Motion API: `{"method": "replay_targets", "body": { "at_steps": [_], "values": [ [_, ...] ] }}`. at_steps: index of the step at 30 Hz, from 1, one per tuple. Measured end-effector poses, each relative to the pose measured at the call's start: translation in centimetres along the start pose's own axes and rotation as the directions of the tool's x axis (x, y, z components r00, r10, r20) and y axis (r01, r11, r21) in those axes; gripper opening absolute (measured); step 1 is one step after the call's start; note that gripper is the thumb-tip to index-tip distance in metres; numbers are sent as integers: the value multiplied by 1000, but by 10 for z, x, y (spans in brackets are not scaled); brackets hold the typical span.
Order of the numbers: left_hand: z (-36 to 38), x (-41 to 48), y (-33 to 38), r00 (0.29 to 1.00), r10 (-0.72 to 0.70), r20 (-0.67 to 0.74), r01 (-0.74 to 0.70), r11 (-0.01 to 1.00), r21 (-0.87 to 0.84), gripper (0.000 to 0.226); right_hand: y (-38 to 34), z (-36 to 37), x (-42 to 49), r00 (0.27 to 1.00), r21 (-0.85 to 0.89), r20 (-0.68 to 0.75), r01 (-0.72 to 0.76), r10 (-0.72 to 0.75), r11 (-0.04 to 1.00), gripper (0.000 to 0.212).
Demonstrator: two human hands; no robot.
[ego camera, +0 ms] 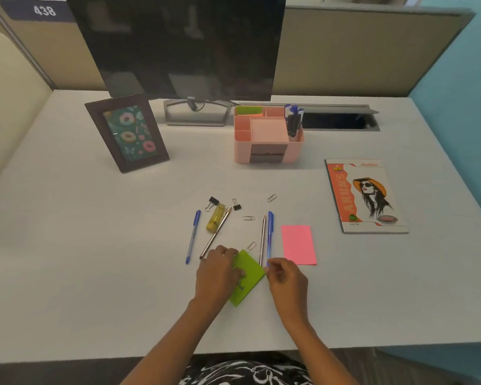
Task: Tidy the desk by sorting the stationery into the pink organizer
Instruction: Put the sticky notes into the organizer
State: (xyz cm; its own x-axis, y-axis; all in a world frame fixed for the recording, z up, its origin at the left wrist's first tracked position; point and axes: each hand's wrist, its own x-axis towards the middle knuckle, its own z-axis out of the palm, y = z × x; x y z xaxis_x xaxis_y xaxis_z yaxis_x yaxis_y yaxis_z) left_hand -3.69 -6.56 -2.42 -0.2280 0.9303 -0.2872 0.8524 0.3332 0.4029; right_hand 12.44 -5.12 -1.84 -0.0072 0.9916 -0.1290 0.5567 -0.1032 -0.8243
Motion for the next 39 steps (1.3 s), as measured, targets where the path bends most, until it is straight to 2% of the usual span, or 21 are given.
{"method": "replay_targets", "body": {
  "at_steps": [4,7,13,20,28,35,39],
  "values": [
    [0,-6,-2,1000,-21,-12,21,998,64,51,8,-1,-11,981,-83,80,-168,174,982,2],
    [0,-5,-2,999,-33,-11,34,997,75,48,11,4,-11,957,-143,115,-250,267,958,11],
    [1,0,0,997,-74,34,73,997,9,43,1,9,-2,910,-32,166,-381,381,924,15],
    [-3,15,-10,977,-180,114,195,970,-142,26,-3,13,6,910,29,195,-378,366,925,7],
    [-2,24,-10,969,-222,106,245,907,-342,12,-7,19,20,923,140,186,-365,338,920,10],
    [-24,41,-3,972,-233,22,195,758,-622,17,-20,12,42,946,369,141,-325,293,871,11],
    [-45,55,7,969,-239,-64,125,696,-707,17,-40,7,69,962,421,124,-274,244,865,9]
  ]
}}
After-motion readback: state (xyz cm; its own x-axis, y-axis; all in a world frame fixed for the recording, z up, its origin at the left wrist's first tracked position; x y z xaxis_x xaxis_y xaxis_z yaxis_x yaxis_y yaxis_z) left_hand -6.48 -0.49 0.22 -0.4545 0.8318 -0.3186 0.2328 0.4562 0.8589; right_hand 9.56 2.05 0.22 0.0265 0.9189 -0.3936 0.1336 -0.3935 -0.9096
